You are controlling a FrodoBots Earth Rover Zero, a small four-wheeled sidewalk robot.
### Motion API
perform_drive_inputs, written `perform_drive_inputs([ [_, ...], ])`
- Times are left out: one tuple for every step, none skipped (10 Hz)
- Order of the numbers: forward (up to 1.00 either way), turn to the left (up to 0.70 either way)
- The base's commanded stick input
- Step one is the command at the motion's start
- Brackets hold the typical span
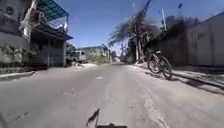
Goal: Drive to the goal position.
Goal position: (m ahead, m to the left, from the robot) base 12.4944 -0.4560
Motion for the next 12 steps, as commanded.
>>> perform_drive_inputs([
  [0.7, 0.0],
  [0.7, 0.0],
  [0.7, 0.0],
  [0.7, 0.0],
  [0.7, 0.0],
  [0.7, 0.0],
  [0.7, 0.0],
  [0.7, 0.0],
  [0.7, 0.0],
  [0.7, 0.0],
  [0.7, 0.0],
  [0.7, 0.0],
])
